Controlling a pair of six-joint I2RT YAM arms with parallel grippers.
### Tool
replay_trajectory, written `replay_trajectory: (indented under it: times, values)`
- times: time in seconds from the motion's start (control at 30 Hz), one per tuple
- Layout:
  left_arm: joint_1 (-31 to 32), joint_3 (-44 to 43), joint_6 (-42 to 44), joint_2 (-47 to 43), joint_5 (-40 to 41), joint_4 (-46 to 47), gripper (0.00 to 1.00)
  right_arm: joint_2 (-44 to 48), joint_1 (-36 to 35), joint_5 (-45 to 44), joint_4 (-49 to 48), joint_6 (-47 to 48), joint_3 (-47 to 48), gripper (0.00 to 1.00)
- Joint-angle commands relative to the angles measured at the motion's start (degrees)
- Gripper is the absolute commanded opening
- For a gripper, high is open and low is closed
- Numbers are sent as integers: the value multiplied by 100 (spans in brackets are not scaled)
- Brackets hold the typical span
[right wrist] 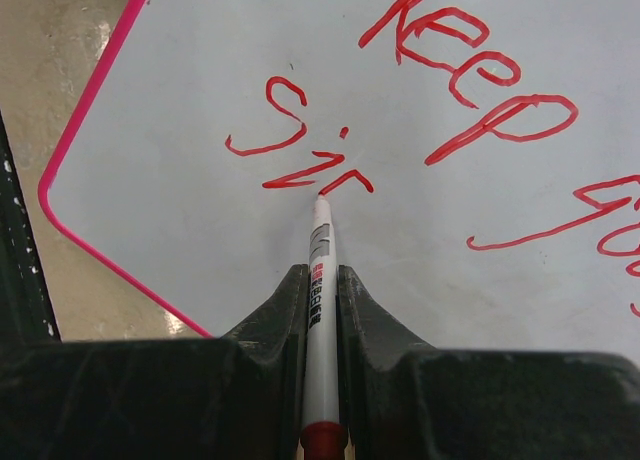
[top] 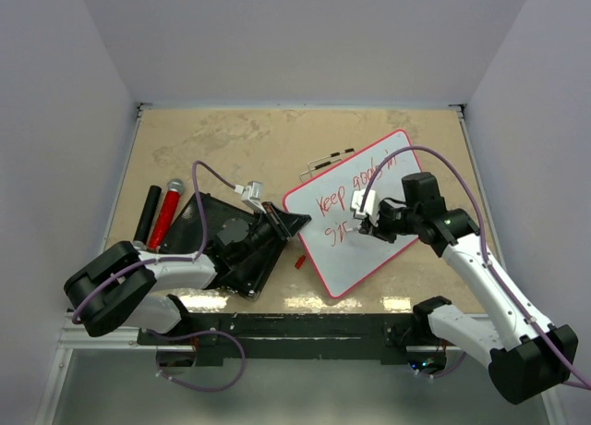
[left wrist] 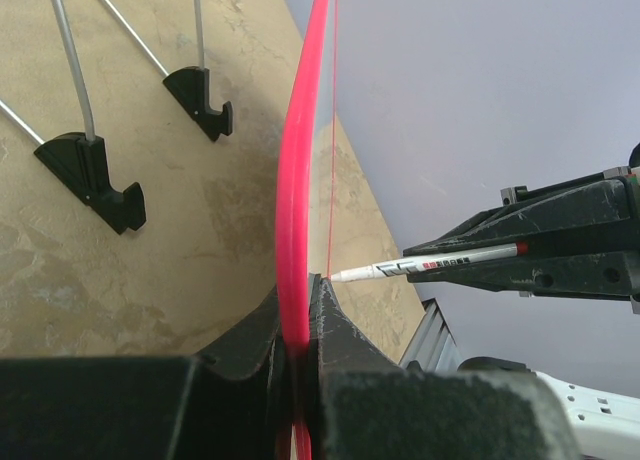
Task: Write a sentence on the whiteboard
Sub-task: Pick up the sentence from the whiteboard.
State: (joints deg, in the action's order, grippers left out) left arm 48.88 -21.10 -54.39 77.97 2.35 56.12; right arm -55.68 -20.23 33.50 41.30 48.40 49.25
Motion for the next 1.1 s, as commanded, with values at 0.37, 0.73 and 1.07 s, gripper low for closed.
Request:
replay_trajectory:
  times: [0.37, 0.73, 1.07]
  values:
    - [69, -52, 473, -89, -156, 277, 0, -31, -25, -572, -834, -612, 58, 0]
    - [69, -43, 464, -81, -156, 303, 0, -92, -16, -493, -519, -359, 67, 0]
    - [69, -8, 464, -72, -129, 338, 0, -180, -16, -502, 440, 433, 5, 0]
